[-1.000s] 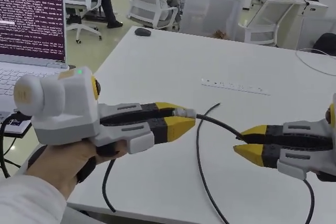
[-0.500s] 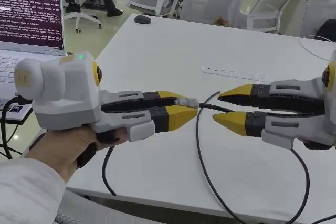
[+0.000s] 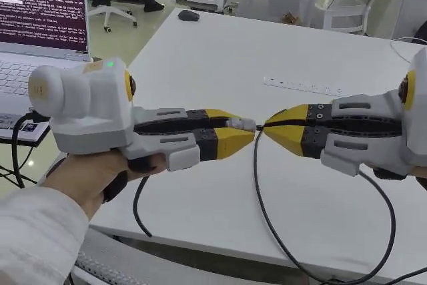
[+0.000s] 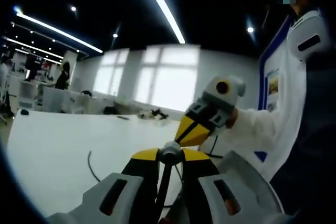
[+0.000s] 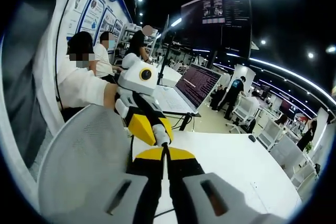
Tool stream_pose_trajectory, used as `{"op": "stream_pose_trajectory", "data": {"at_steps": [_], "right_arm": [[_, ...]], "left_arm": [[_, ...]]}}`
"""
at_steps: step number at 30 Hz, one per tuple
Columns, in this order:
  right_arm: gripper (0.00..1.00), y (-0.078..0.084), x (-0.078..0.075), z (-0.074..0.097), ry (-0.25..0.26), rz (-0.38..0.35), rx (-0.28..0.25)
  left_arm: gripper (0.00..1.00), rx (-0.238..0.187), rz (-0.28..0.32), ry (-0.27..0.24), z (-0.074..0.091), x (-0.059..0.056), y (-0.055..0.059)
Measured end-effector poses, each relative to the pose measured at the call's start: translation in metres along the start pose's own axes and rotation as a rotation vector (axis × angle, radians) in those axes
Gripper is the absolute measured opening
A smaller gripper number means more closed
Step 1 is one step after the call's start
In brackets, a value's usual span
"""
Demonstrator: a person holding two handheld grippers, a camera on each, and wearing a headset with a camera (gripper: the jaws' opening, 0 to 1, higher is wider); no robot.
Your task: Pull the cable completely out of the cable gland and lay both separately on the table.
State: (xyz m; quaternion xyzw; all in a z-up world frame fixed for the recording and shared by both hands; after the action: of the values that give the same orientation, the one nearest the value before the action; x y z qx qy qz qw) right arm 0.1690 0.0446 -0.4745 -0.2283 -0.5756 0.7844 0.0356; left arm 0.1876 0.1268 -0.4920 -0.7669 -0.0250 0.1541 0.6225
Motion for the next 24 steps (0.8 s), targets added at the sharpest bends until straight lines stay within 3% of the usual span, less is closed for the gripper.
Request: {"op": "stream_pose_trajectory", "data": {"at_steps": [5,8,11,14,24], "right_arm": [[0.06,-0.001,0.002,0.0,-0.032,0.021,0.016],[0.15,0.003,0.001,-0.001,-0.036,0.06,0.055],[0.14,0.012,0.0,-0.003,-0.052,0.093,0.098],[0.06,0.013,0.0,-0.005,-0.062,0.104,0.086],[0.05,0.026,-0.001,-0.002,-0.081,0.002,0.028]], "left_arm": [[0.16,-0.005,-0.005,-0.005,0.0,0.0,-0.001],[0.16,-0.001,-0.009,-0.003,0.0,0.0,-0.001],[0.16,0.004,-0.009,0.014,-0.001,-0.003,0.0],[0.16,0.022,-0.01,0.033,-0.002,-0.006,0.003],[0.16,0.043,-0.001,0.012,-0.001,-0.002,0.007]]}}
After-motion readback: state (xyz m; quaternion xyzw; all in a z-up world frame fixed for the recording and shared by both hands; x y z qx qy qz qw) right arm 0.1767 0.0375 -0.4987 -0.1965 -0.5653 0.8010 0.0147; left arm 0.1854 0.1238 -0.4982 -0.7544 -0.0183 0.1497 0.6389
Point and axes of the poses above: the centre of the closed fingertips' face, and the gripper's own axes: z roughly backward along the fingers, x roughly to its left, y roughly out of its underside, the point moved 4 cm from there along z, roughly backward along the fingers, and after that the axes turned 7 degrees about -x, right-handed, at the moved point
